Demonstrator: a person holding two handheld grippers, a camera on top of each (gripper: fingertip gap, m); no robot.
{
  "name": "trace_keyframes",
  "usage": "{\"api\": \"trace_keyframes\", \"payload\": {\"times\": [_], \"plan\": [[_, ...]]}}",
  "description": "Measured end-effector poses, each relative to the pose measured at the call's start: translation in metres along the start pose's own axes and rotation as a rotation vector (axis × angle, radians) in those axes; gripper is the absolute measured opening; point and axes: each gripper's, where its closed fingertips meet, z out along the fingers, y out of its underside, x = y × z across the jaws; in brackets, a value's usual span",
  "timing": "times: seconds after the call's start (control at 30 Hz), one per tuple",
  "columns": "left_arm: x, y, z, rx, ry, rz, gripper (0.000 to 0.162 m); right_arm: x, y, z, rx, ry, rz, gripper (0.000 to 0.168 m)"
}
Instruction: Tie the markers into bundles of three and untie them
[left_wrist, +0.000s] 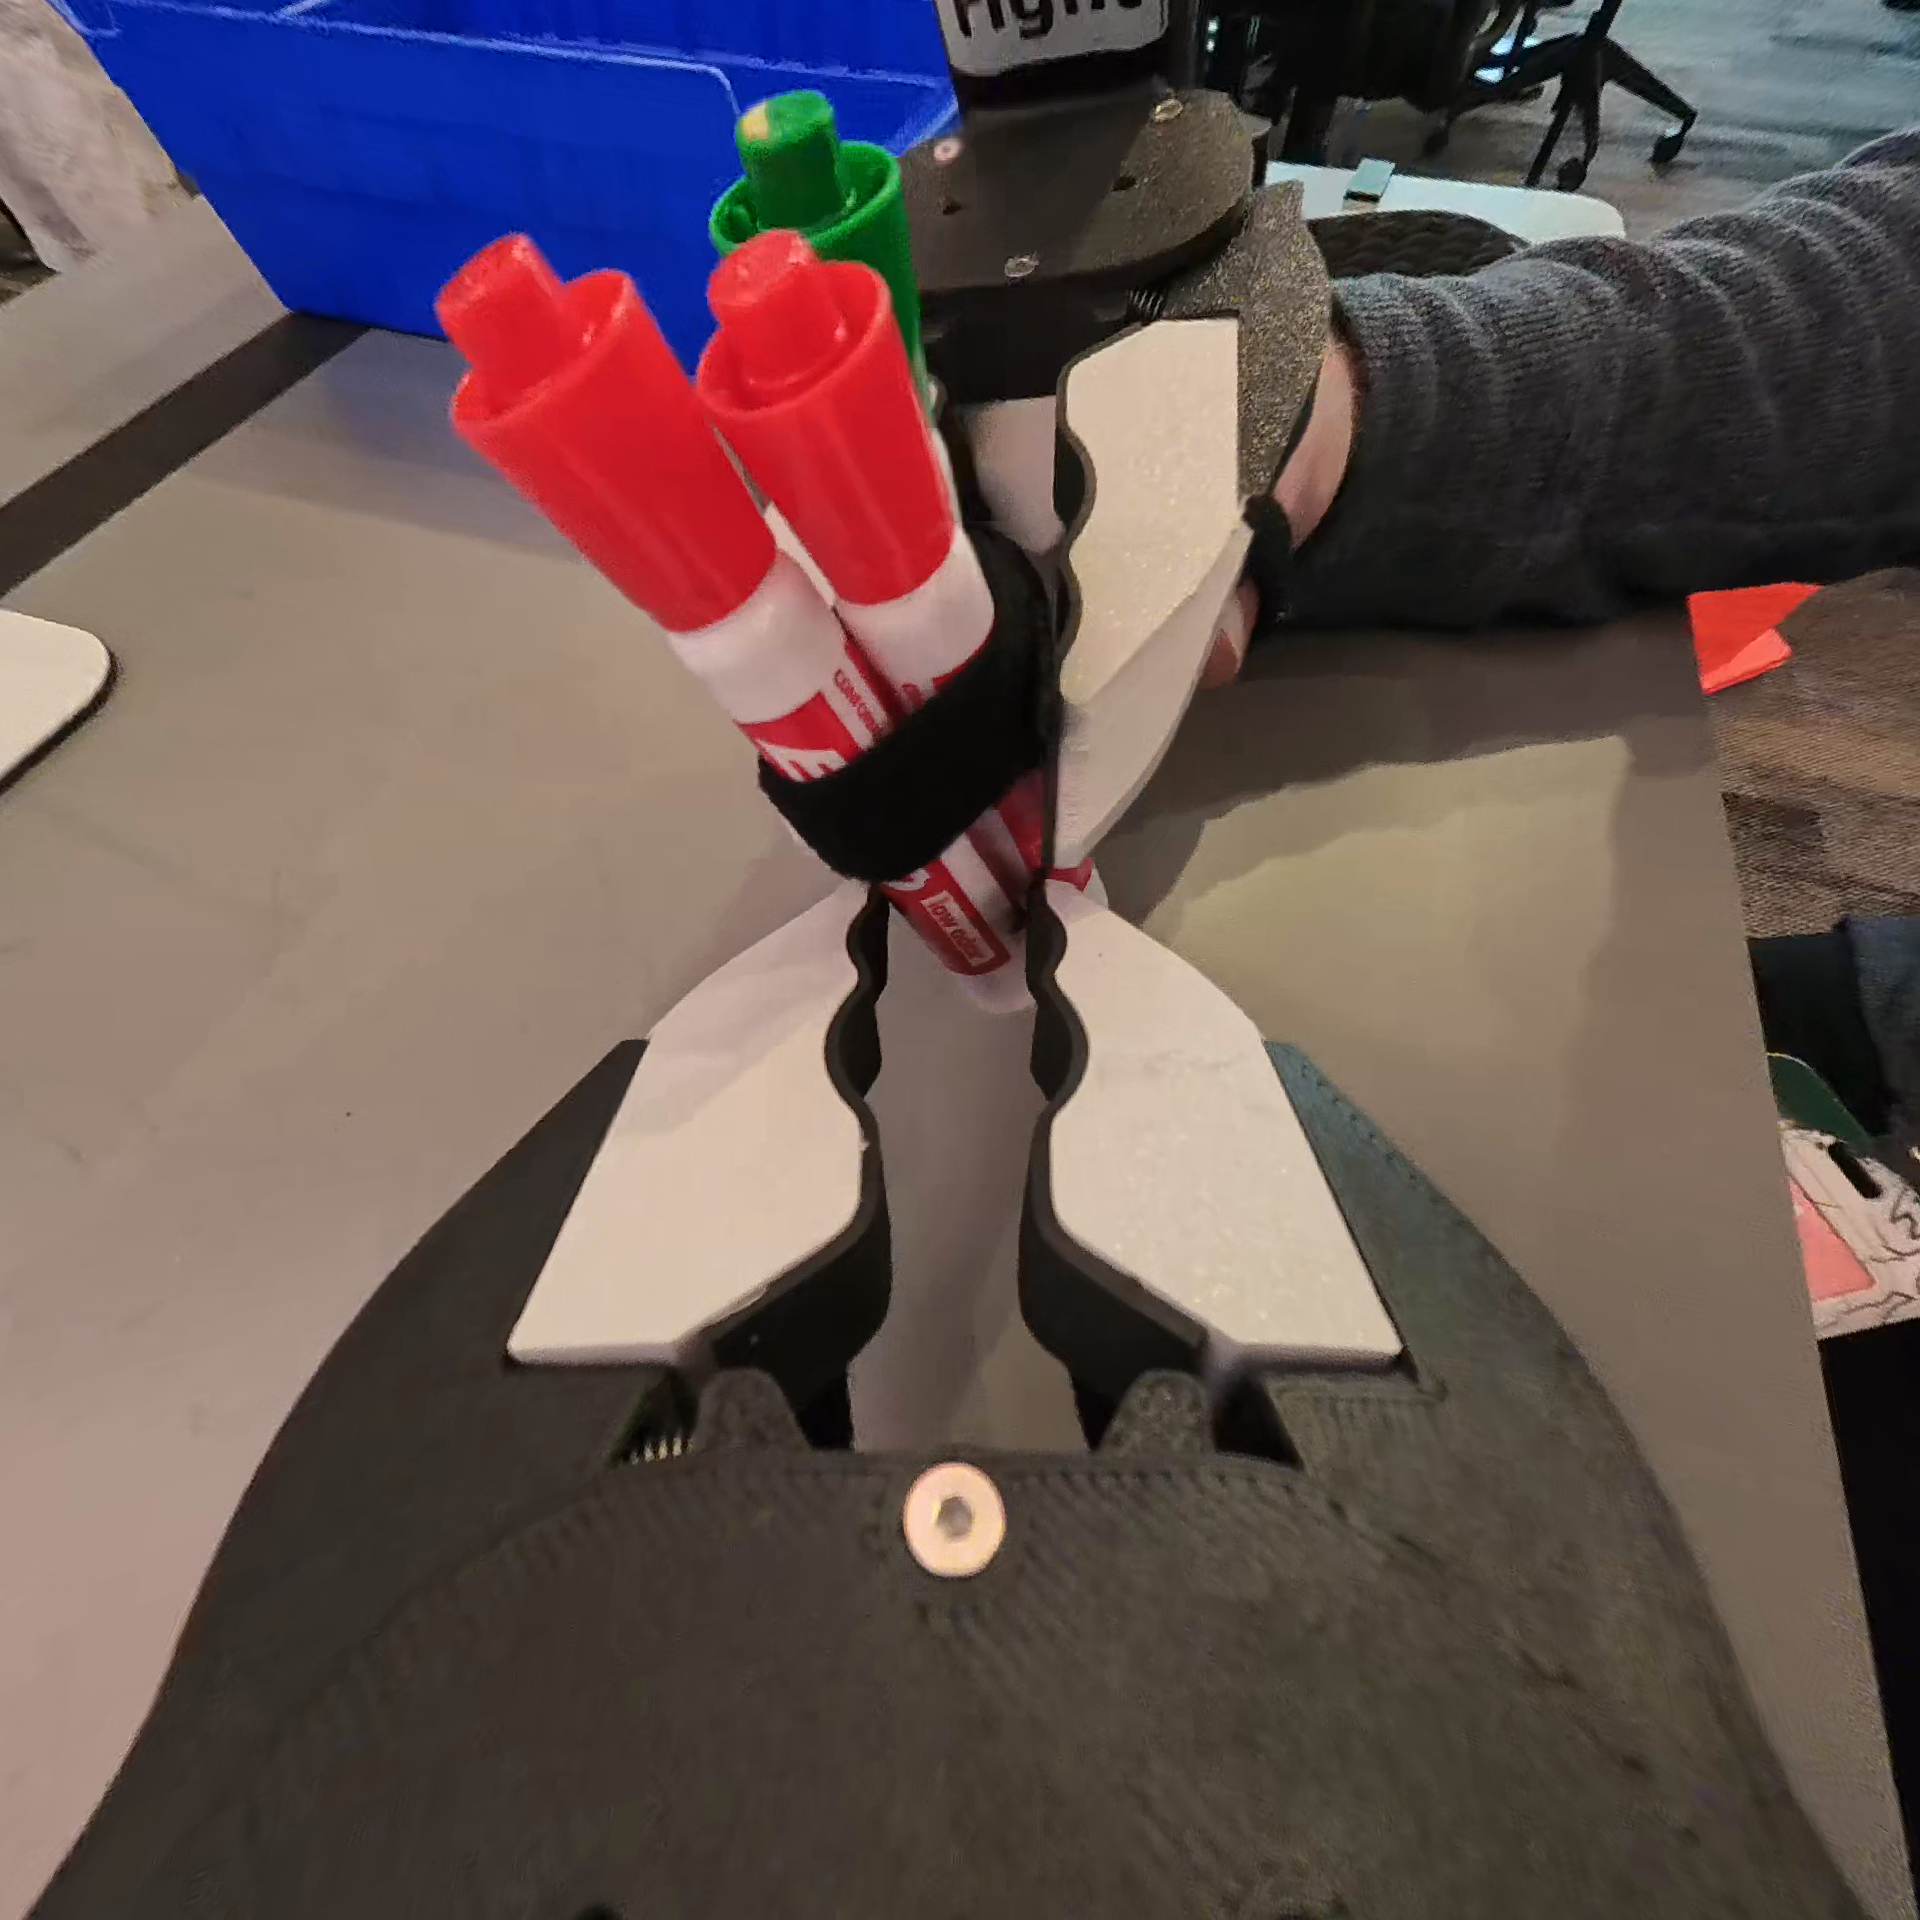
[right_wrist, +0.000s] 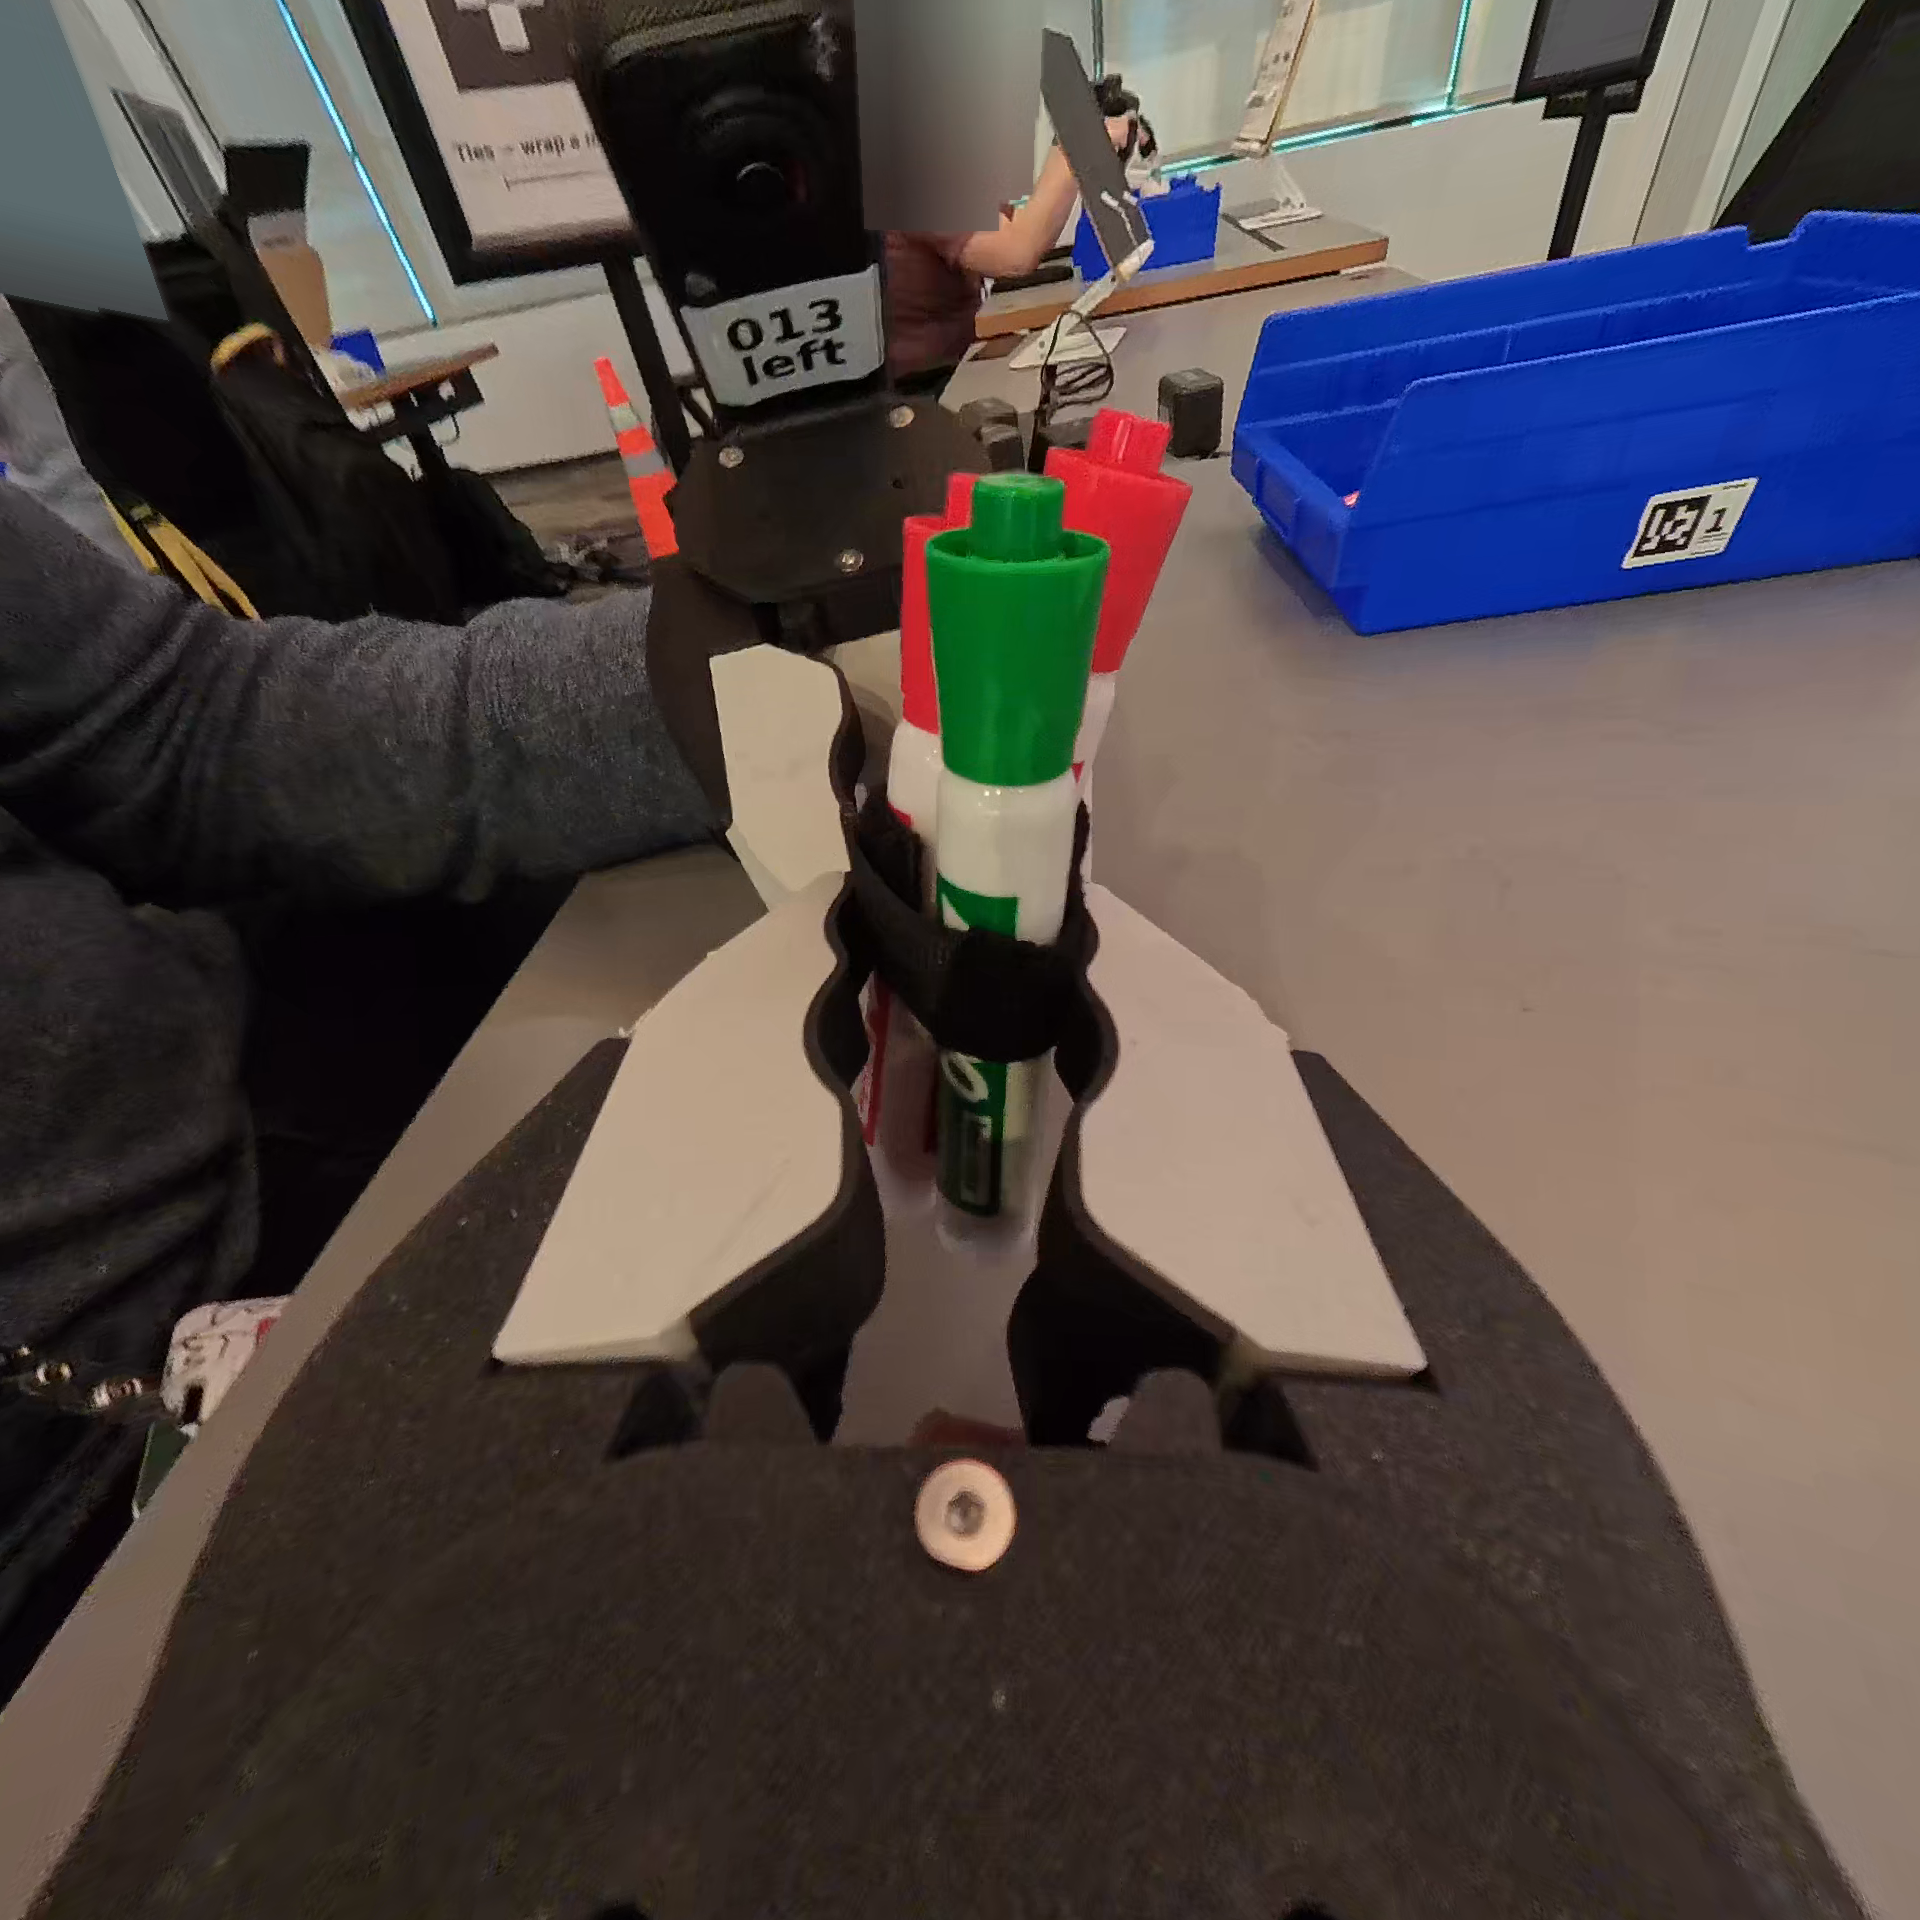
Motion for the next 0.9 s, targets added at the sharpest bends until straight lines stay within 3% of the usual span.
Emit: {"api": "trace_keyframes", "payload": {"times": [0.23, 0.37, 0.67, 0.8, 0.9], "plan": [[-0.007, -0.023, -0.010, 0.121, -0.037, -0.007, 0.031, 0.006, -0.024, -0.018, 0.180, -0.015, 0.095, 0.031], [-0.019, -0.035, -0.025, 0.234, -0.064, -0.046, 0.031, 0.012, -0.055, -0.050, 0.317, 0.048, 0.096, 0.031], [-0.056, -0.020, -0.020, 0.196, -0.206, -0.049, 0.013, 0.057, -0.150, -0.208, 0.502, 0.507, 0.021, 0.031], [-0.066, -0.017, -0.020, 0.212, -0.274, -0.042, 0.012, 0.099, -0.157, -0.270, 0.592, 0.692, 0.109, 0.031], [-0.071, -0.015, -0.020, 0.228, -0.288, -0.059, 0.012, 0.143, -0.143, -0.309, 0.704, 0.802, 0.253, 0.030]]}}
